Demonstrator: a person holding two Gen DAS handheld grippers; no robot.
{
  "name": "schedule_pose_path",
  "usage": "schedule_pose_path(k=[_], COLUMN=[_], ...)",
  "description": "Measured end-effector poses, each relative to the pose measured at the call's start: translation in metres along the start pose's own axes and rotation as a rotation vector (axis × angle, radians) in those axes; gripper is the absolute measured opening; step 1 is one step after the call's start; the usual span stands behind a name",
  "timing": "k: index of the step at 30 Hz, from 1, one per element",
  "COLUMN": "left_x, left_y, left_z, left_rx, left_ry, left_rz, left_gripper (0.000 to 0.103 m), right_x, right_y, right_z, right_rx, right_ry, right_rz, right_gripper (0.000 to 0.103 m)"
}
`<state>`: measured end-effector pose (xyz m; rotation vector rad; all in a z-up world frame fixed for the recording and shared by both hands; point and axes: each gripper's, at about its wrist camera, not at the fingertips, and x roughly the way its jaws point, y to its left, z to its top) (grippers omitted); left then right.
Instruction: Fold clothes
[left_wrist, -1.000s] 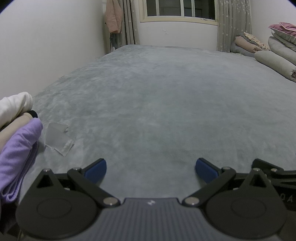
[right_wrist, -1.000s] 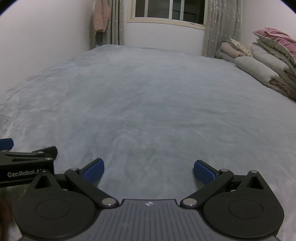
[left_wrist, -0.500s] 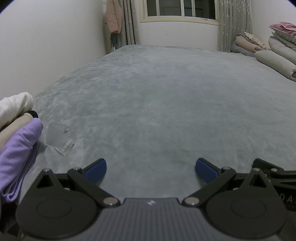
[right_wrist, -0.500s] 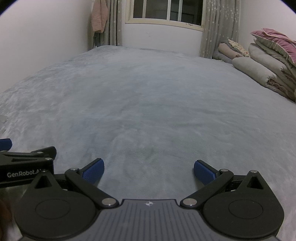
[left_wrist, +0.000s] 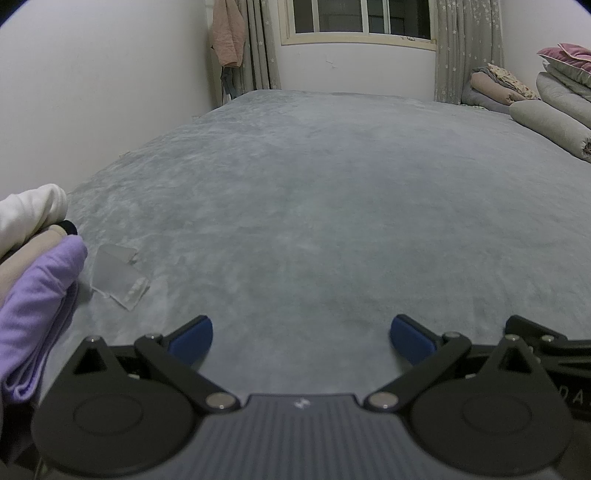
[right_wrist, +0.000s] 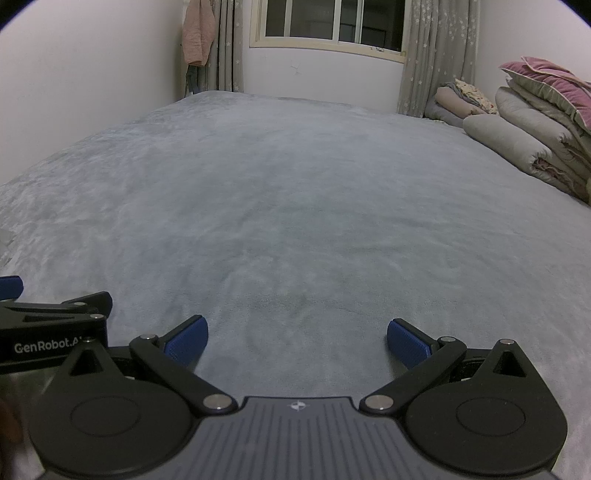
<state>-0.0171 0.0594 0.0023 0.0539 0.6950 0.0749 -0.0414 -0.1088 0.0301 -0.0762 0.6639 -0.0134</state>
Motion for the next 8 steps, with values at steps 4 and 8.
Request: schedule_pose_path(k=[4,8], left_x=[0.0000,0.0003], left_y=[0.0005,0.0007], left_z=[0.0002,0.0004], left_rx=[0.000,0.000], left_ry=[0.000,0.001], left_rz=[0.001,0.001], left_gripper=[0.103,0.103], right_x=[-0.0001,-0.0005], right_y=[0.0002,0.0001], right_z=[0.0001,0.0002], right_rx=[0.000,0.000], right_ry=[0.000,0.000], right_rz=[-0.001,-0.001], right_gripper=[0.103,0.103])
